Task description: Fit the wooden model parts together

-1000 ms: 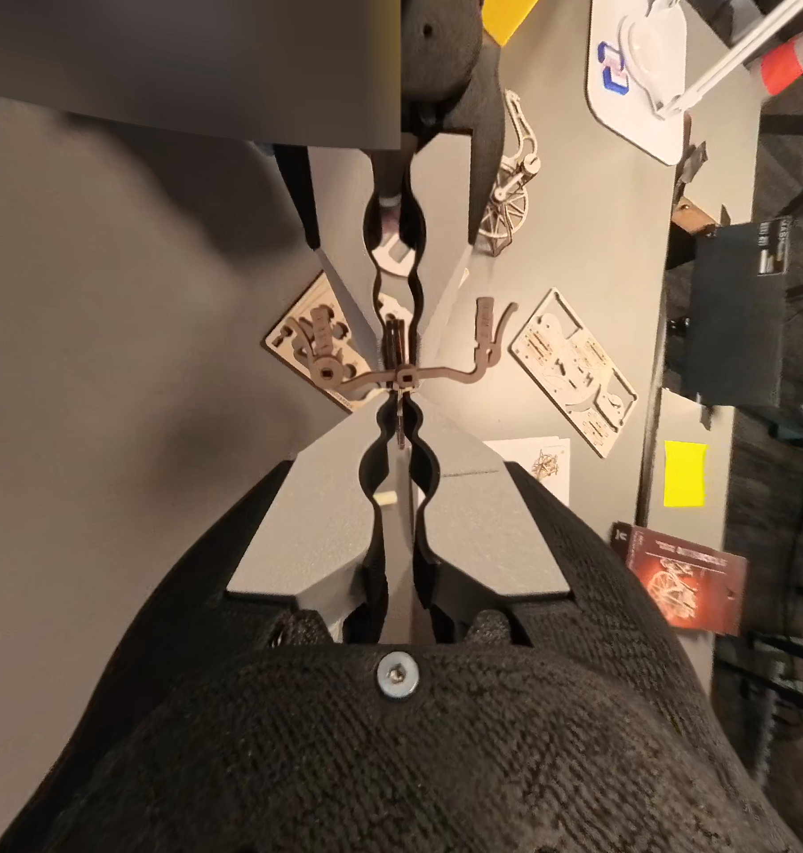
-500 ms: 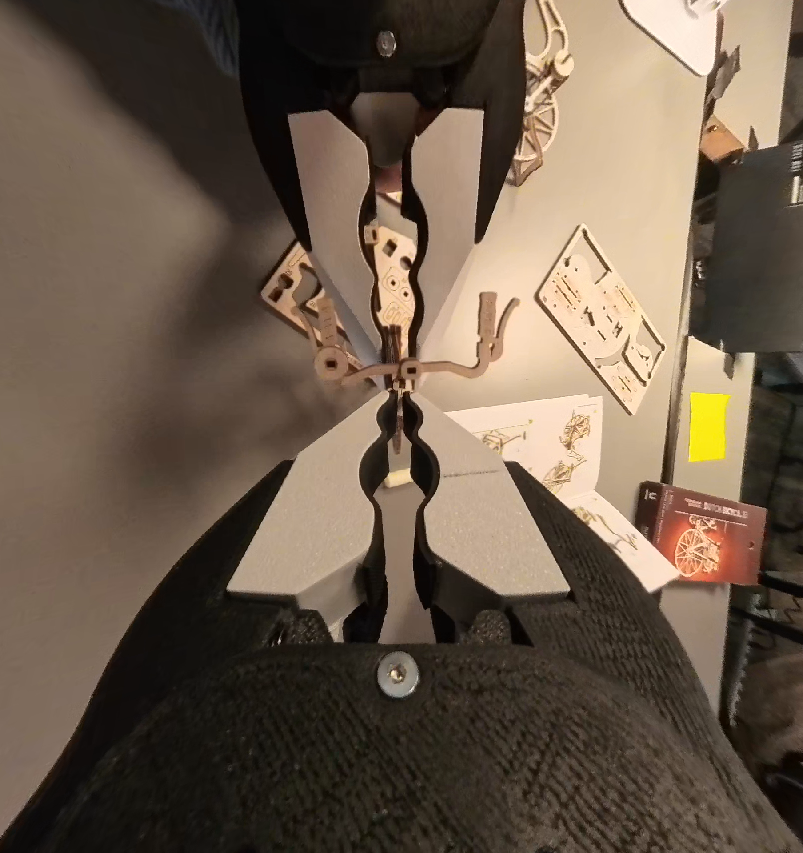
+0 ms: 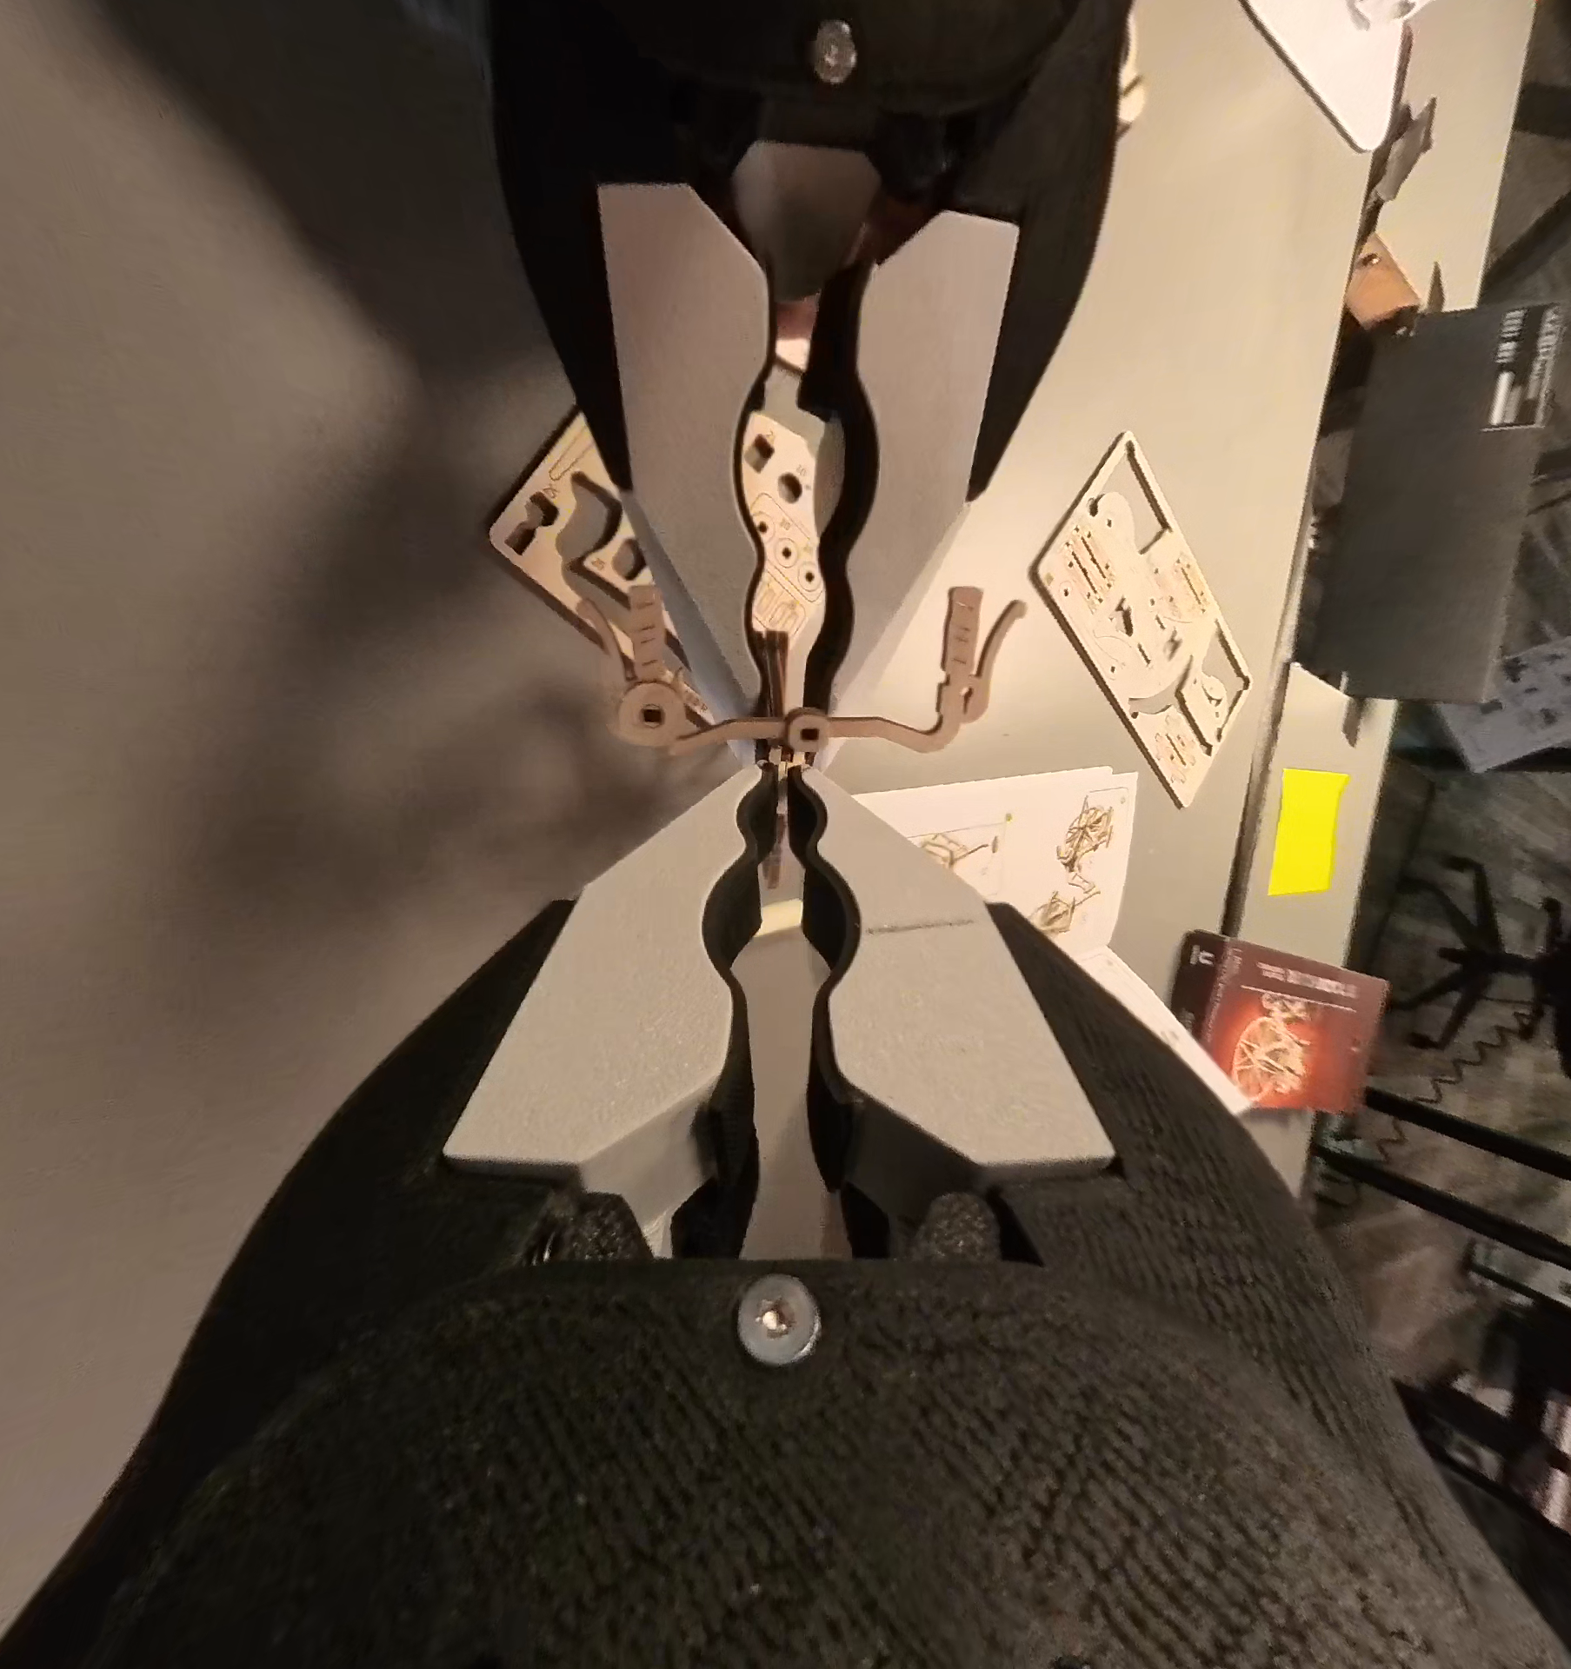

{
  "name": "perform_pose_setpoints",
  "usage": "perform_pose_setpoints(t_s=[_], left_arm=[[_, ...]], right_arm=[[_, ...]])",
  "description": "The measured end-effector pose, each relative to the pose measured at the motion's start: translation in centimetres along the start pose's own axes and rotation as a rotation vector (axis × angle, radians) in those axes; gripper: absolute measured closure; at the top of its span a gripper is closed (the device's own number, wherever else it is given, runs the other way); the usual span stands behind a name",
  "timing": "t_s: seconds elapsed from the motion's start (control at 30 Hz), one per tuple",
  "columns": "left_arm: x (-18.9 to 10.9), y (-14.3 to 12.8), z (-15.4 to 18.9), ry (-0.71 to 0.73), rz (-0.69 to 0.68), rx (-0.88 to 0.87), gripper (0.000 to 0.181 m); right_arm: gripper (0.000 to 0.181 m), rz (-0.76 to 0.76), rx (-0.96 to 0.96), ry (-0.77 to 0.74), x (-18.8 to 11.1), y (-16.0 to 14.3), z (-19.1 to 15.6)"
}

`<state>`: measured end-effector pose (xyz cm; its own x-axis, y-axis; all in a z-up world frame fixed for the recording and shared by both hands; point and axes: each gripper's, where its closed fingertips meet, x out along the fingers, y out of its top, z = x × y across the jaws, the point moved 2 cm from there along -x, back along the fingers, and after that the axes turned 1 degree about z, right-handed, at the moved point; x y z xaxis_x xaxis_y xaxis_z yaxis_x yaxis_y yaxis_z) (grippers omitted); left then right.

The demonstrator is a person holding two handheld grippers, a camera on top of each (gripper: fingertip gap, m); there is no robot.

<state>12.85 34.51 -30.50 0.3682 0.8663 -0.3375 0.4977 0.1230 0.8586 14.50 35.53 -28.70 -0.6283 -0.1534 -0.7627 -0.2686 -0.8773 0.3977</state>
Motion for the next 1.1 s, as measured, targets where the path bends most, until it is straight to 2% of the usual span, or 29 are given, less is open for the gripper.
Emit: perform_pose_setpoints(t_s=[0.23,0.37,0.47,0.7,0.8,0.87,0.97,1.1], left_arm=[[0.1,0.3,0.0,0.009,-0.027,0.000,0.174],[0.3,0.5,0.2,0.009,-0.016,0.005,0.173],[0.1,1.0,0.2,-0.005,0.025,-0.017,0.173],[0.0,0.4,-0.1,0.006,0.023,-0.022,0.172],[-0.3,0.7,-0.6,0.013,0.065,-0.073,0.172],[-0.8,1.3,-0.8,-0.016,0.129,-0.141,0.173],[-1.8,2.5,-0.6,-0.127,0.263,-0.254,0.173],[-2.9,3.8,-0.5,-0.235,0.397,-0.370,0.172]], right_arm=[[0.181,-0.031,-0.136,-0.071,-0.2,0.6,-0.1],[0.181,-0.039,-0.131,-0.066,-0.4,0.9,-0.2],[0.181,-0.050,-0.094,-0.055,-0.8,0.5,-0.2],[0.181,0.011,0.074,-0.070,-1.7,-0.6,0.2],[0.148,0.081,0.223,-0.062,-1.8,-1.3,0.1],[0.136,0.151,0.272,-0.085,-2.0,-1.2,0.4],[0.137,0.225,0.351,-0.053,-2.0,-0.6,0.3],[0.166,0.309,0.420,0.032,-2.1,0.4,0.1]])
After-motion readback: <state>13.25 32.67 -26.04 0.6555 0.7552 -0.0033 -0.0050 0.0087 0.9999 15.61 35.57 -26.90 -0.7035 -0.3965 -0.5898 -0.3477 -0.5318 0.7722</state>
